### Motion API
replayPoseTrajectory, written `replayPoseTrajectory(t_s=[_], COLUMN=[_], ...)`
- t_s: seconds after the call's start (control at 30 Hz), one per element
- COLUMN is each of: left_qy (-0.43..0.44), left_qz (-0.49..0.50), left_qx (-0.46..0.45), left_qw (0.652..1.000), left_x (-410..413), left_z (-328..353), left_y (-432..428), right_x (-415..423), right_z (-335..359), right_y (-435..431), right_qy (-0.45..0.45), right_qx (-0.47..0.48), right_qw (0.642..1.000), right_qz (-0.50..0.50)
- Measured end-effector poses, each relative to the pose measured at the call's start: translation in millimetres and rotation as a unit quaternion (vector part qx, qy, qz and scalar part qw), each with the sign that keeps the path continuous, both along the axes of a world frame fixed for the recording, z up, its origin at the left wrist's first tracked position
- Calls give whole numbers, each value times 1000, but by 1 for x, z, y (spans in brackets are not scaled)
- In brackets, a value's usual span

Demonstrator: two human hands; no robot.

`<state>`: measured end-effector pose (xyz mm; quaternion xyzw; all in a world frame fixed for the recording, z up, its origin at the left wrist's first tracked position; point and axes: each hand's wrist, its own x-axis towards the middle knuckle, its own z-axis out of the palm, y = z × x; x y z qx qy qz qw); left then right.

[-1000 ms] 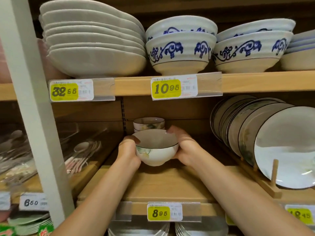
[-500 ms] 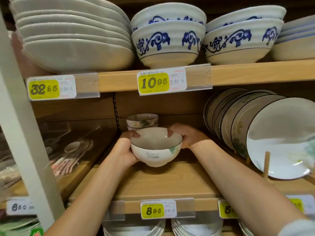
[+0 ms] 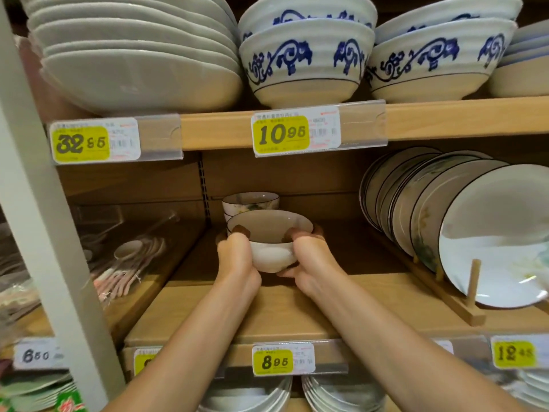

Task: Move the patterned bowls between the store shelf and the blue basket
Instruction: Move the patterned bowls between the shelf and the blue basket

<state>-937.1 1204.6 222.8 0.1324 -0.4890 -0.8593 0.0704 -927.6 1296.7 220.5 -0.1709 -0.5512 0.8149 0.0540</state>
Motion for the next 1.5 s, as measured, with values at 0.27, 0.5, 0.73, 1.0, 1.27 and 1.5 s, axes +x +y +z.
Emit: replayPoseTrajectory(t_s=[0.27,0.5,0.73,1.0,1.27,1.5], left_qy=[-52,-76,-95,41,226,216], left_qz=[-218,-254,-165,-145,-110,-83], left_qx=[-11,-19,32,62,-39,-132], left_qw=[974,964,981,987,967,964], left_x=[-15,-23,-30,-33,-79,-134], left_z=[26,6,4,12,51,52], left_y=[-47,-41,-45,-38,-28,-31], right_x=[-29,-41,-31,-45,-107,-162], right_z=[17,15,5,24,69,67], right_y=[59,62,41,6,0,-8], right_qy=[-3,11,25,58,181,282], right_qx=[-20,84,-22,15,-68,-118], right_qw=[976,964,989,998,981,952], right_qz=[215,253,145,-22,-6,39])
